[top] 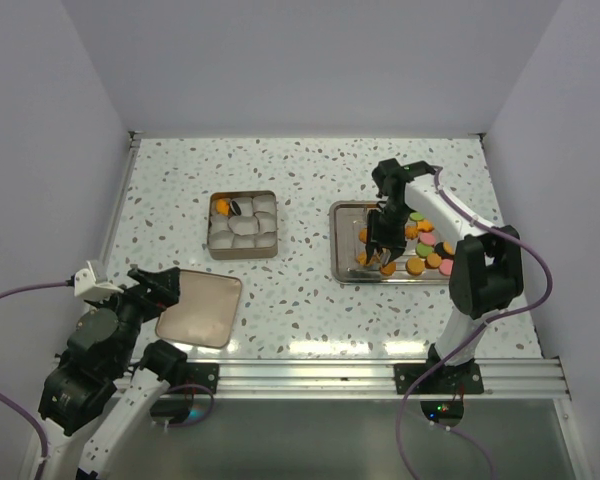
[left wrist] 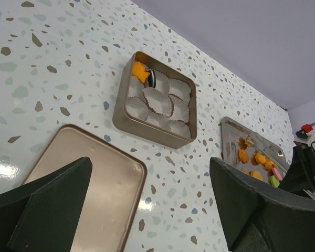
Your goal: Pack the cookies
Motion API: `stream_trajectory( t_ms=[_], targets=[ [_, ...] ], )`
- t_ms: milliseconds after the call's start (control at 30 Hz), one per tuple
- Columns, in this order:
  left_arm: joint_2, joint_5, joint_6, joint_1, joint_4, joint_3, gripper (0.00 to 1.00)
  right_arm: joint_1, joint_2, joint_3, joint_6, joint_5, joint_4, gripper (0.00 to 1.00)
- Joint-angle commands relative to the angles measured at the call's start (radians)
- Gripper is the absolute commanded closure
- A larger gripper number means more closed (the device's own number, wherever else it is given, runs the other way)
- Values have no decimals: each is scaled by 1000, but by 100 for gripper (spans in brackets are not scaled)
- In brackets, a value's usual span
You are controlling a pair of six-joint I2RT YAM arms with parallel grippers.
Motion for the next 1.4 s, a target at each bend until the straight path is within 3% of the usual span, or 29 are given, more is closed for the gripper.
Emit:
stream_trajectory(
  t_ms=[0,400,900,1367],
  targets=[
    [-9,6,16,-6,46,-5,0,2,-17,-2,17,-14,-10,55],
    [-32,-6,5,-6,40,-5,0,3,14,-31,23,-37,28,55],
    [-38,-9,2,-6,39,-6,0,2,40,14,11,-42,19,71],
    [-36,-9,-1,-6,39,-8,0,17,8,239,19,-91,-76,78]
  ],
)
